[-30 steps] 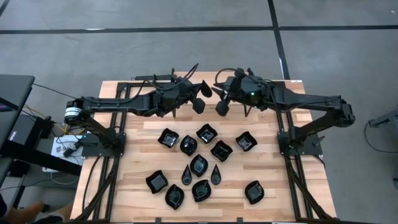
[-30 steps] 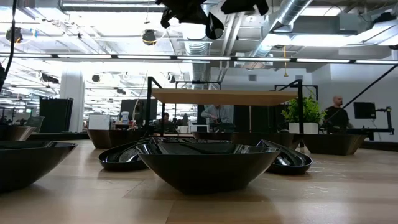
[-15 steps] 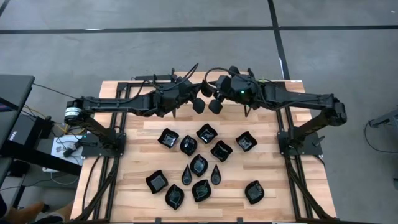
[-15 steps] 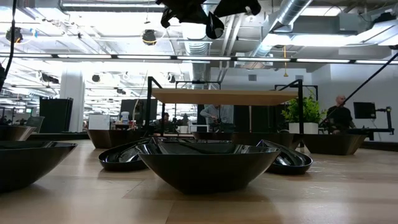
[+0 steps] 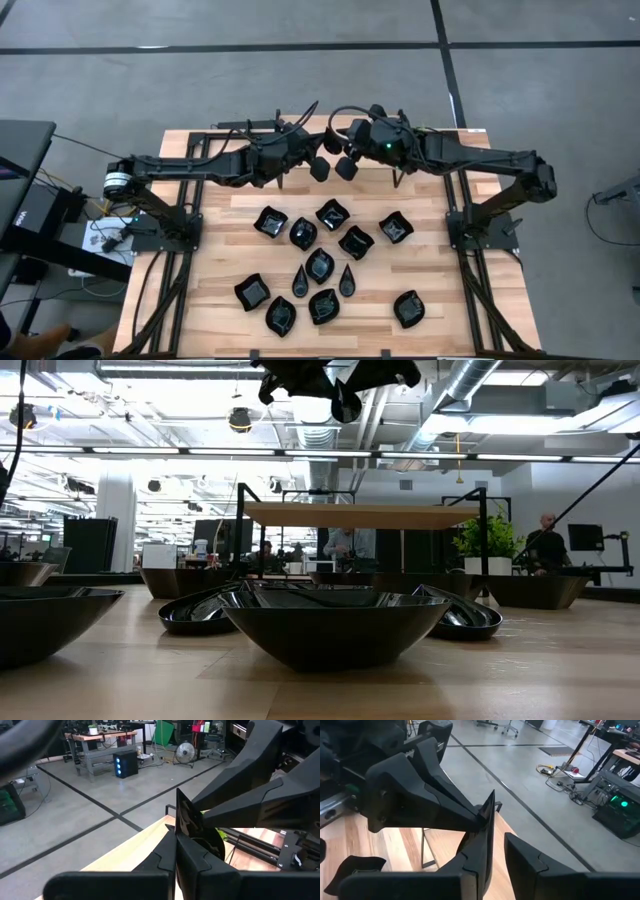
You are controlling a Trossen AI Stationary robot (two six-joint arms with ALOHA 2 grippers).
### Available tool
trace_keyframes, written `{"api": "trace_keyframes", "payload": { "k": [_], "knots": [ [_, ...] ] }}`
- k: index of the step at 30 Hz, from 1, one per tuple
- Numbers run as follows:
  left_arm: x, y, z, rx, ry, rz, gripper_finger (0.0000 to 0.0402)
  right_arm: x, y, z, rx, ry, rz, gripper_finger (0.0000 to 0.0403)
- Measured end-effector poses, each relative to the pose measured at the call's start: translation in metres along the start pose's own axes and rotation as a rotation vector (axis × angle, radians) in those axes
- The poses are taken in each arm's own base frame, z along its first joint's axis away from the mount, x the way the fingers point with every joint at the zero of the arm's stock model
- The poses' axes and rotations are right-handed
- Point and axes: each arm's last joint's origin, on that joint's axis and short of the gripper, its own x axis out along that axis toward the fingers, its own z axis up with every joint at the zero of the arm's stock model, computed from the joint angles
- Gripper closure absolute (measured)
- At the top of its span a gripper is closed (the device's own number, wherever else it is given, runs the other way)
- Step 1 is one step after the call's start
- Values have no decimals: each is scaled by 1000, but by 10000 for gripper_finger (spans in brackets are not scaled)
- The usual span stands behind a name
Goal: Pick & Place Mini shaped plates
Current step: Stack the left black drop shaped plate on top of the other black drop shaped plates on the shelf
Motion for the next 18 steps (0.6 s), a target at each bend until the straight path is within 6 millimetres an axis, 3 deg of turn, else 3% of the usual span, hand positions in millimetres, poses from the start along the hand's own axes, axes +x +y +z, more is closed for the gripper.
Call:
{"api": "trace_keyframes", "payload": {
  "k": [12, 18],
  "knots": [
    [0, 0, 1, -6, -9, -1, 398, 1, -1, 0, 12, 0, 17, 346],
    [0, 0, 1, -8, -12, -2, 398, 7, 2, -4, 3, 22, 17, 369]
  ]
}}
